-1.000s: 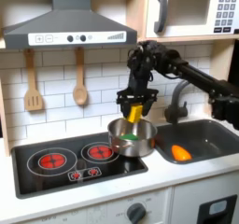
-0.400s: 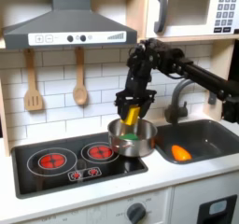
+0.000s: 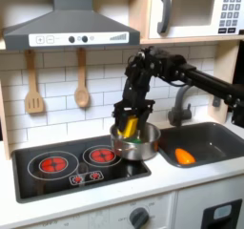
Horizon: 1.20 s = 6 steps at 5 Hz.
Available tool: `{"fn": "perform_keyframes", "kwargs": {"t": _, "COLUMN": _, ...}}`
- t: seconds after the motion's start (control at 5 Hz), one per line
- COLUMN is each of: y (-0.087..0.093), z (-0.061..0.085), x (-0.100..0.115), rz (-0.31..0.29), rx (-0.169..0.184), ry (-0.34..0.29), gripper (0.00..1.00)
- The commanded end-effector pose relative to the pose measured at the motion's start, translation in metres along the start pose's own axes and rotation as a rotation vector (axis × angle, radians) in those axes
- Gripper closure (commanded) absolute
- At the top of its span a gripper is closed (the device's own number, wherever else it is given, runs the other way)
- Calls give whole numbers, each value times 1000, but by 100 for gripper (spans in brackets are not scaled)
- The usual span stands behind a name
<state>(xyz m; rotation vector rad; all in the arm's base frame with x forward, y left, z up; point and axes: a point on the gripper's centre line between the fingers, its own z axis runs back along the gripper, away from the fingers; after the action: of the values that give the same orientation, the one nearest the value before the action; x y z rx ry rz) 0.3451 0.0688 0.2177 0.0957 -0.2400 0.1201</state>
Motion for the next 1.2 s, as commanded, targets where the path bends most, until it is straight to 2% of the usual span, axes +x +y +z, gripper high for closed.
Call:
{"fn": "perform_keyframes", "kwargs": {"t": 0.0, "y": 12, "z": -10, "x": 1, "rz": 28, "rx": 23, "ry": 4, "gripper": 100}}
{"fn": "perform_keyframes", "kwargs": {"t": 0.2, "y": 22, "z": -9, "x": 5, "rz": 47, "rx": 34, "ry": -12, "gripper": 100}}
{"fn": "perform_keyframes", "kwargs": {"t": 0.4, "y": 30, "z": -12, "x": 6, "rz": 58, "rx": 44, "ry": -2, "gripper": 100}}
{"fn": "perform_keyframes", "kwargs": {"t": 1.0, "y": 49, "z": -33, "x": 21, "rz": 82, "rx": 62, "ry": 19, "gripper": 100}}
